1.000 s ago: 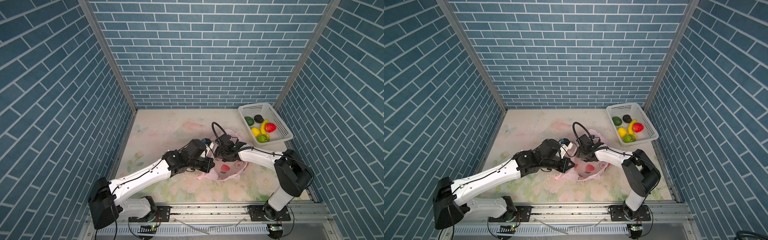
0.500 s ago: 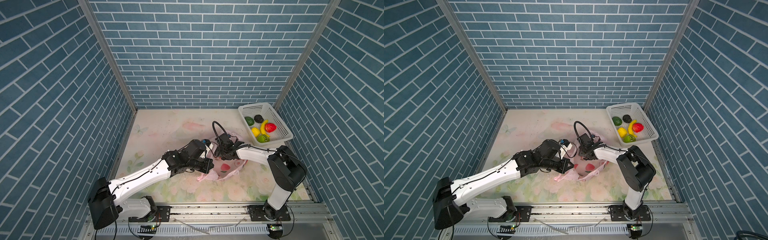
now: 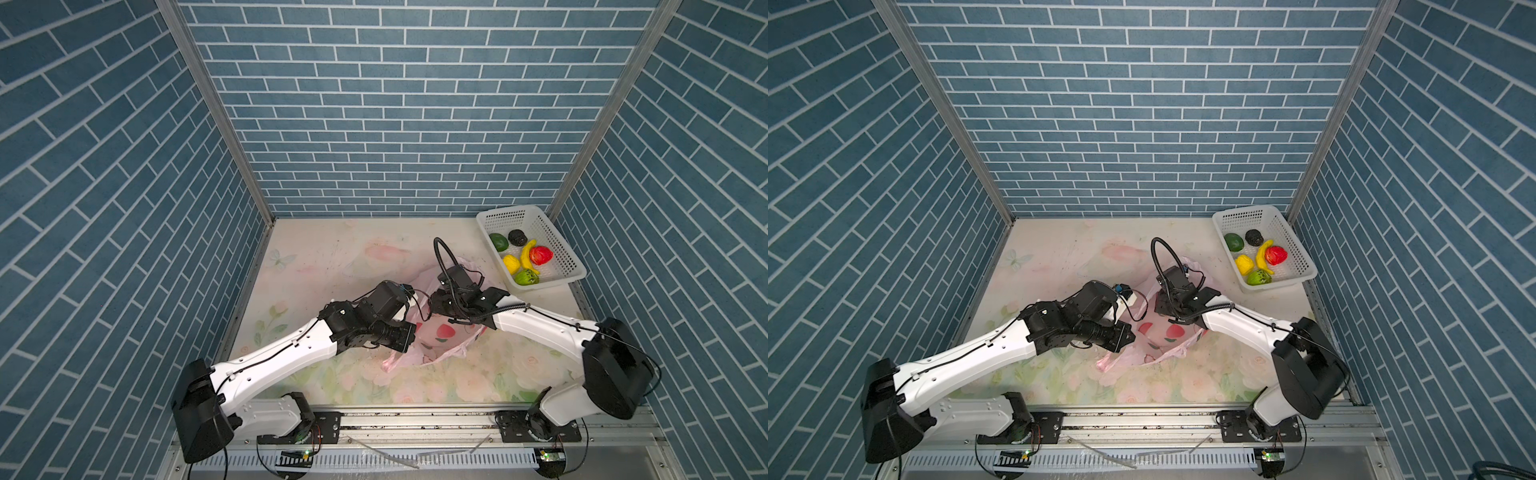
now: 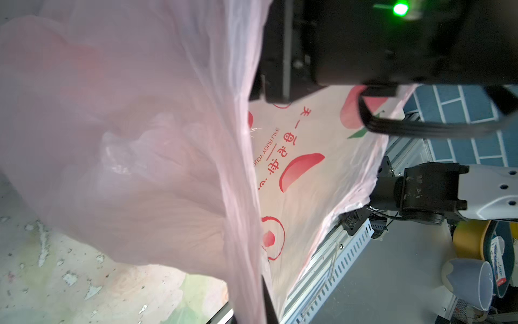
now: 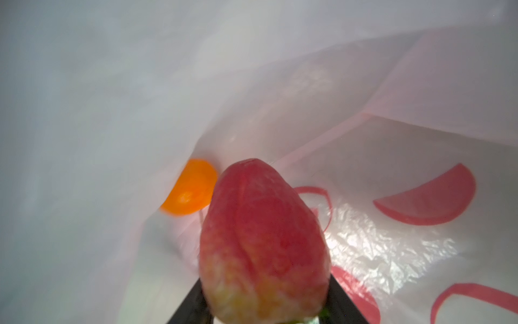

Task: Untie the knot of the plastic bag and take out the fruit
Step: Pick up the fruit from the plastic bag.

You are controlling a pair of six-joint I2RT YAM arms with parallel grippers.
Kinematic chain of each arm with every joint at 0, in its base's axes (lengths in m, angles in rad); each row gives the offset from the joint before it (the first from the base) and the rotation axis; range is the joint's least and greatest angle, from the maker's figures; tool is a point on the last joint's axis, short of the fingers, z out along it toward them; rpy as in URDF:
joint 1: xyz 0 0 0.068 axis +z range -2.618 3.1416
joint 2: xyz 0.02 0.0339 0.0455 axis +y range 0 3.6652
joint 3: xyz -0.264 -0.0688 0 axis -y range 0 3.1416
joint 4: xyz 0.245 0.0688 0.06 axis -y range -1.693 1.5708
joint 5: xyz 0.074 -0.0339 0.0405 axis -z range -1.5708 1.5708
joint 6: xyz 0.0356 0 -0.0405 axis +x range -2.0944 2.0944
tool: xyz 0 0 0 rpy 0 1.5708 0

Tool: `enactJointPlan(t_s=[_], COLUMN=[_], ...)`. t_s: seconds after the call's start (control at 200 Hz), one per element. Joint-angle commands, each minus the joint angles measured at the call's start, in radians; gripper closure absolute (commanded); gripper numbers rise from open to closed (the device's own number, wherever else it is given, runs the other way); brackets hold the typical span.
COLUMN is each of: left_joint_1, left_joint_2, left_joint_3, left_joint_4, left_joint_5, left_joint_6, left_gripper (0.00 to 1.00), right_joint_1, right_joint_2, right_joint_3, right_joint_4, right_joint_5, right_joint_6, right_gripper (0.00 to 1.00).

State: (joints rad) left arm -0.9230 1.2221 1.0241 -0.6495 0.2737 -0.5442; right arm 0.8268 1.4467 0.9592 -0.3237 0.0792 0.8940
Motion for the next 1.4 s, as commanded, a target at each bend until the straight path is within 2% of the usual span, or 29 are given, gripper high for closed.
enactJointPlan(t_s=[0.0, 0.225, 0.675, 0.975, 1.165, 1.395], left_joint_1=[0.043, 0.114, 0.113, 0.113, 0.113, 0.113], left_joint_2=[-0.027, -0.010, 0.043, 0.042, 0.037, 0.038], left_joint_3=[0.027, 0.051, 0.132, 0.129, 0.123, 0.114], left_joint_4=[-0.083, -0.117, -0.139, -0.136, -0.132, -0.115], left_joint_5=[-0.003, 0.044, 0.024, -0.004, -0.006, 0.001], left_joint_6=[0.066, 0.123, 0.109, 0.089, 0.086, 0.079], left_gripper=[1.00, 1.00, 1.00, 1.00, 1.00, 1.00], right_joint_1=[0.042, 0.103, 0.206, 0.222, 0.156, -0.052], right_joint_2=[-0.076, -0.138, -0.164, -0.256, -0.278, -0.313], right_joint_3=[-0.046, -0.017, 0.145, 0.212, 0.341, 0.407], right_joint_4=[-0.110, -0.165, -0.305, -0.434, -0.555, -0.598], right_joint_5=[-0.048, -0.103, -0.120, -0.058, -0.032, -0.089], right_joint_6=[0.042, 0.003, -0.070, -0.099, -0.163, -0.245], right_gripper=[0.60, 0.60, 0.61, 0.61, 0.61, 0.61])
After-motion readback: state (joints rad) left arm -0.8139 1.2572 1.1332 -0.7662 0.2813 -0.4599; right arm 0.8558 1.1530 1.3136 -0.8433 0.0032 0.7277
